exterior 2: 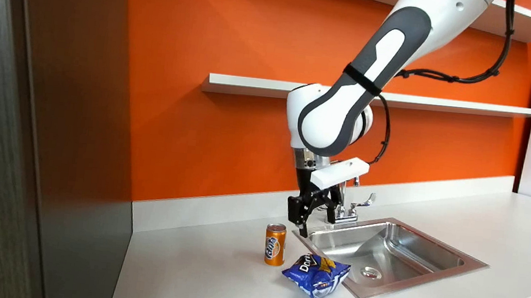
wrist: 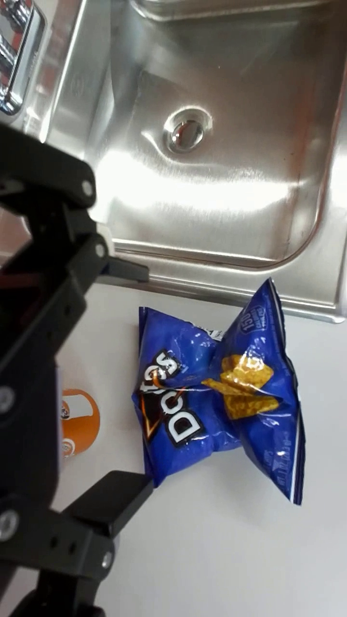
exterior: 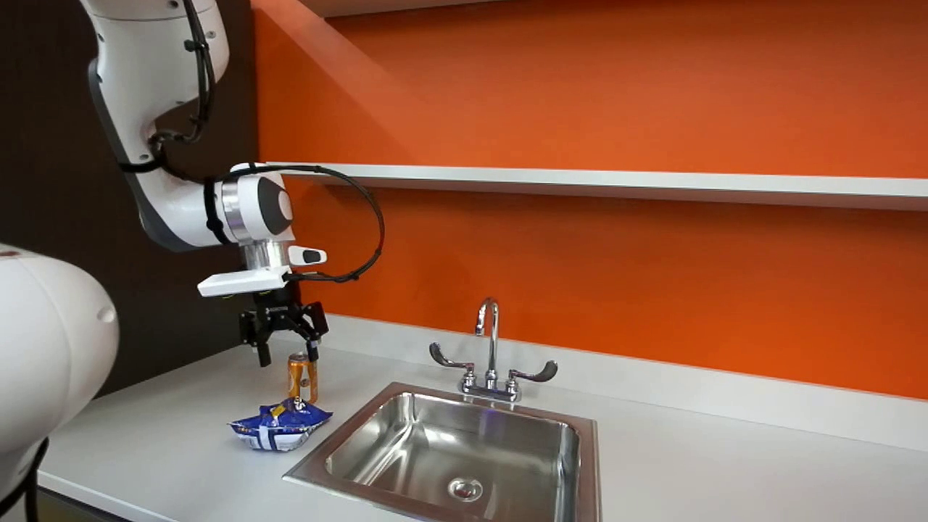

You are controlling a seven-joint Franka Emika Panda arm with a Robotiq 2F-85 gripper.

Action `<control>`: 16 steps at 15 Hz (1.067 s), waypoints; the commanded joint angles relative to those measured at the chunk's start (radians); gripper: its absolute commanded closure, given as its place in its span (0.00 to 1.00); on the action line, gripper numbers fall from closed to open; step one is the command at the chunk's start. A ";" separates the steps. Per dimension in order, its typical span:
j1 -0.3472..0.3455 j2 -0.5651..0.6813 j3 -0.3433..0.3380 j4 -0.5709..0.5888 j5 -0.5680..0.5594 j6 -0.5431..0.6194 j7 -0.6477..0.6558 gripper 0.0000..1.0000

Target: Remove the packet of doritos from the sink and place it on the counter top

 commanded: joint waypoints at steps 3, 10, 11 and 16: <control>-0.051 -0.177 0.018 -0.097 0.086 -0.013 0.035 0.00; -0.124 -0.331 0.012 -0.203 0.124 0.006 0.028 0.00; -0.133 -0.347 0.013 -0.217 0.126 0.009 0.029 0.00; -0.160 -0.346 0.023 -0.216 0.120 0.001 0.009 0.00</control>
